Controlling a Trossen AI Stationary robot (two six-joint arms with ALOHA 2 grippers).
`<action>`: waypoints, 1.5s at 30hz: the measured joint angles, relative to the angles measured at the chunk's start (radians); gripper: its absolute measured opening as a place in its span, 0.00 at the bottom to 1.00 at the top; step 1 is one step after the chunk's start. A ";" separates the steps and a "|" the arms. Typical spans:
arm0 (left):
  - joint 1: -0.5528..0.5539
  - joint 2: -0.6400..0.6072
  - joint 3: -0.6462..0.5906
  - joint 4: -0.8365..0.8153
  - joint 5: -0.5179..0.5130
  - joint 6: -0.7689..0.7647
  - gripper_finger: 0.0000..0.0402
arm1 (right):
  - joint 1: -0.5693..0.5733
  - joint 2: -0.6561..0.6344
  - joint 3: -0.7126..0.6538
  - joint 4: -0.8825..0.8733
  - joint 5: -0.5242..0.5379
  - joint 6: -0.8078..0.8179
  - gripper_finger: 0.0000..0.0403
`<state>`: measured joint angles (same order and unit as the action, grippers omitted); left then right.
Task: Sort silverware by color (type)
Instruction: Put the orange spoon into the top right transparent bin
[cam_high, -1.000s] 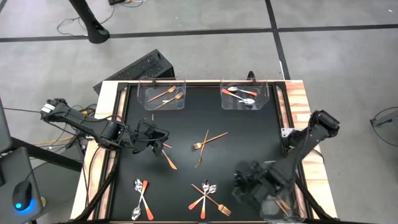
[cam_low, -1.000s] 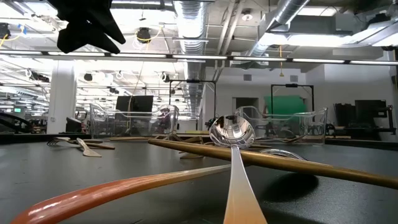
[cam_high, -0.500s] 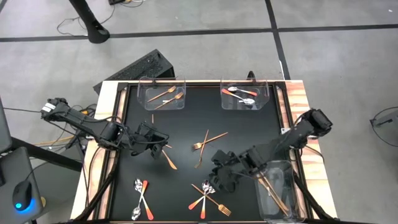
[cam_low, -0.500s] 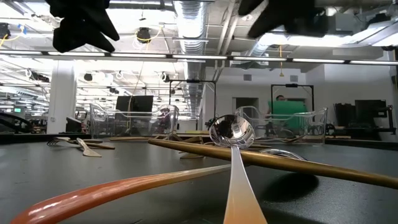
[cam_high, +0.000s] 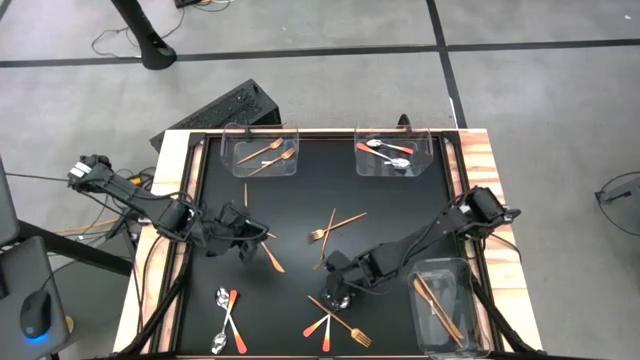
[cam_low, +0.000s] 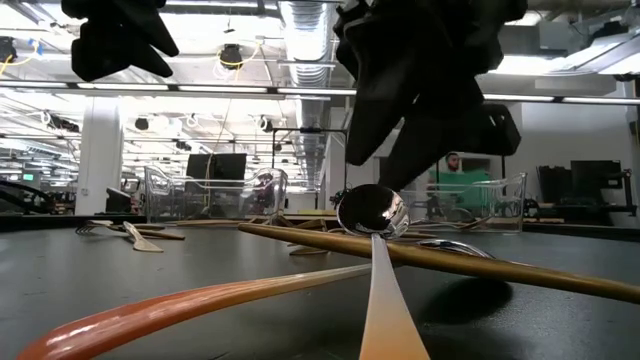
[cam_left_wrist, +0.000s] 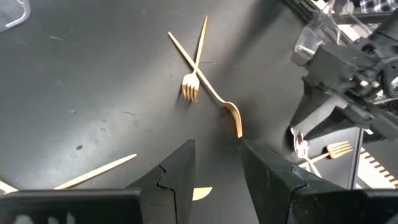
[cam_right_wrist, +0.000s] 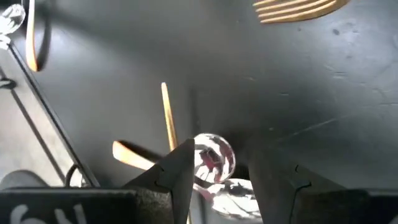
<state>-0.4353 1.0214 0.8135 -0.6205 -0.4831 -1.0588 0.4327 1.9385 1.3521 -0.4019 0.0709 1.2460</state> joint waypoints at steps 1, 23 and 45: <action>-0.002 0.000 0.000 -0.001 0.000 -0.001 0.29 | 0.003 0.000 0.000 -0.005 0.005 0.000 0.41; -0.003 0.000 0.000 -0.020 -0.053 0.009 0.29 | -0.008 -0.003 0.000 -0.039 -0.071 -0.157 0.41; -0.003 0.000 0.000 -0.023 -0.089 0.051 0.29 | -0.023 -0.003 0.000 -0.023 -0.107 -0.236 0.41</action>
<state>-0.4381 1.0214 0.8135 -0.6437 -0.5725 -1.0082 0.4095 1.9358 1.3525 -0.4244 -0.0364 1.0103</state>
